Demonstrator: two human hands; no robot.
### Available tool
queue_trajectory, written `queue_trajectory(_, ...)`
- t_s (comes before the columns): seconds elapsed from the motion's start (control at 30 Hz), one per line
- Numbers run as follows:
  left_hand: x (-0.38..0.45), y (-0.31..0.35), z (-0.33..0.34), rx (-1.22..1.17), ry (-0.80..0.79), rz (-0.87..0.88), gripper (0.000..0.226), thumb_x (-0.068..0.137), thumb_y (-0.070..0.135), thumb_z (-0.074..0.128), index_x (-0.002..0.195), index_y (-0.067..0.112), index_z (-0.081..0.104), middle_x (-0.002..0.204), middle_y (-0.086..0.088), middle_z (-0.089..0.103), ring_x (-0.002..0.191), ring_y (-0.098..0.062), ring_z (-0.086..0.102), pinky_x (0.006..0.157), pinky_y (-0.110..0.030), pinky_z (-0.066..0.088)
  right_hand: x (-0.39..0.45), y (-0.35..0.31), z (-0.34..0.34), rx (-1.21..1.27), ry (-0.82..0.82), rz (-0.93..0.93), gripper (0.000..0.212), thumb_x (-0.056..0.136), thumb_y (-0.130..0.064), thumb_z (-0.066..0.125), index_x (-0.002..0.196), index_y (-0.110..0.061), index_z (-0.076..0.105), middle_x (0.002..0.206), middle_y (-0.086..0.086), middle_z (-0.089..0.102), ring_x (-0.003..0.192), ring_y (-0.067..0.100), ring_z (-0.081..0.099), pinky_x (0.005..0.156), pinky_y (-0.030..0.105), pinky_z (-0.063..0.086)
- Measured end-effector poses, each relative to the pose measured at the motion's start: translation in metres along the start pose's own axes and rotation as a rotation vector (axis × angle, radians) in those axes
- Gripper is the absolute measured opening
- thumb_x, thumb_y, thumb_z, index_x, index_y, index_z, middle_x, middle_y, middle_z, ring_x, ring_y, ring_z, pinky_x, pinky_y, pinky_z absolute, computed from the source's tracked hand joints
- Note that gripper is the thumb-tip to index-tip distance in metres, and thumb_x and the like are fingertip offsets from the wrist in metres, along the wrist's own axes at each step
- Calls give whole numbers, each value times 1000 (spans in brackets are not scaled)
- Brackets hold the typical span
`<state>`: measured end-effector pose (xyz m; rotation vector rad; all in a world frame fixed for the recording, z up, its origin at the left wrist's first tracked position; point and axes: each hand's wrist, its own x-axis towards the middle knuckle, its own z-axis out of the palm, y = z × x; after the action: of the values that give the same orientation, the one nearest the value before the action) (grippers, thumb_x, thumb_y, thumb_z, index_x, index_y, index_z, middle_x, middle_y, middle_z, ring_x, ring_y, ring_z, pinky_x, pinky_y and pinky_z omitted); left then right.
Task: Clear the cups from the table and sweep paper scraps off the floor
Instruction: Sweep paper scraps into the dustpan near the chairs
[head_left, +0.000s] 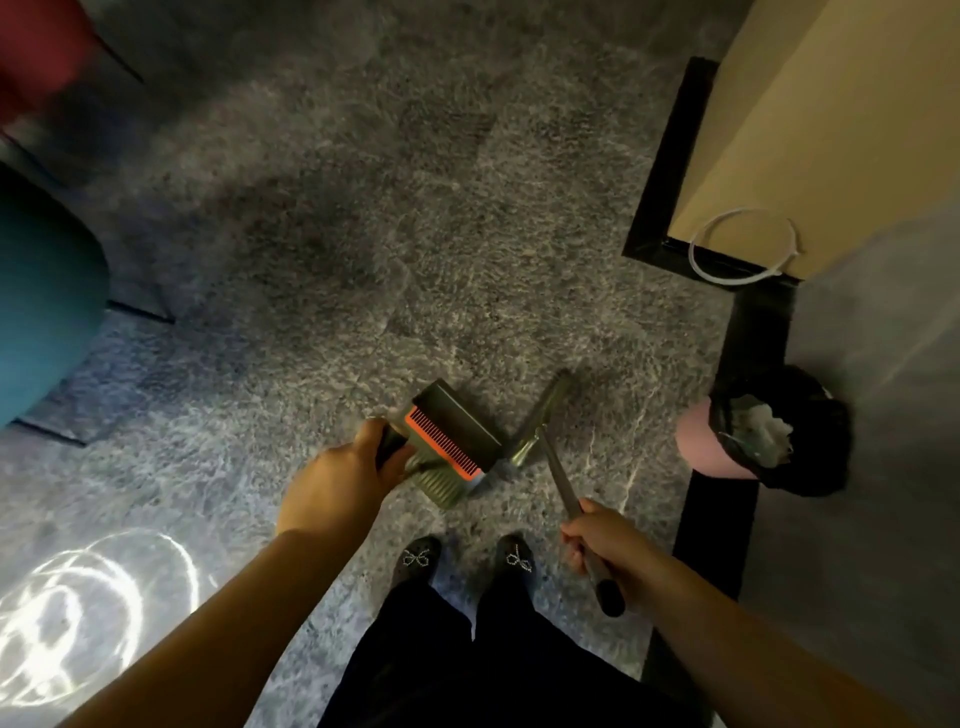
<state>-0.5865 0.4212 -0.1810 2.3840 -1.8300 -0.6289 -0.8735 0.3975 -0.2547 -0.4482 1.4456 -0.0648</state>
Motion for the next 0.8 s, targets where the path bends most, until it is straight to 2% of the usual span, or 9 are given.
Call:
queue_trajectory(0.13,-23,-29,-12,-117,108,-168,32,93,53,50,111,26,51,59,7,46,49,-19,47,41,-25,32,-2,-13,15,-131,-36,-36,28,96,3,40,120,-10,46,62,9,50,42,13,44,40,24,38)
queue_trajectory(0.2,-37,-48,-26,-154,161,-255,33,94,51,50,113,25,51,62,1,51,52,-23,50,43,-27,35,-2,-22,34,-201,-64,-51,36,95,3,41,125,-16,47,66,11,53,46,14,46,41,24,38)
queue_trajectory(0.3,-45,-59,-37,-150,206,-296,35,94,52,49,117,25,52,70,-3,56,58,-26,51,46,-29,35,-3,-37,51,-239,-66,-84,45,93,6,44,130,-20,49,72,12,61,52,16,52,39,22,39)
queue_trajectory(0.37,-62,-79,-52,-174,273,-383,36,94,53,48,117,26,53,77,-7,61,63,-29,55,50,-30,36,-6,-47,81,-300,-87,-113,55,93,7,44,137,-26,45,79,15,62,53,16,53,39,22,38)
queue_trajectory(0.5,-96,-123,-76,-220,365,-548,36,93,55,49,116,27,54,80,-9,64,71,-33,59,56,-32,39,-8,-66,143,-385,-126,-117,70,93,9,41,150,-29,27,88,17,55,52,13,43,37,20,35)
queue_trajectory(0.6,-123,-161,-93,-349,420,-657,35,92,52,54,116,26,58,75,-3,59,74,-32,62,59,-34,45,-12,-76,196,-482,-141,-137,70,93,10,43,151,-25,25,90,16,55,50,12,40,34,18,34)
queue_trajectory(0.67,-142,-194,-102,-452,429,-735,32,93,48,57,112,23,58,76,-5,63,74,-31,65,64,-38,52,-14,-78,238,-554,-161,-144,71,93,11,44,151,-23,23,92,15,55,49,11,40,33,17,33)
queue_trajectory(0.73,-156,-223,-107,-619,433,-787,22,94,43,58,101,22,55,74,-7,66,64,-28,68,65,-44,57,-17,-79,275,-596,-188,-146,70,93,12,43,151,-21,22,90,13,52,49,11,39,33,15,32)
queue_trajectory(0.8,-176,-254,-110,-776,458,-820,15,96,36,57,97,22,52,73,-7,68,53,-21,68,59,-44,59,-19,-75,315,-645,-221,-143,70,93,13,42,151,-20,23,85,13,51,44,9,39,33,16,32)
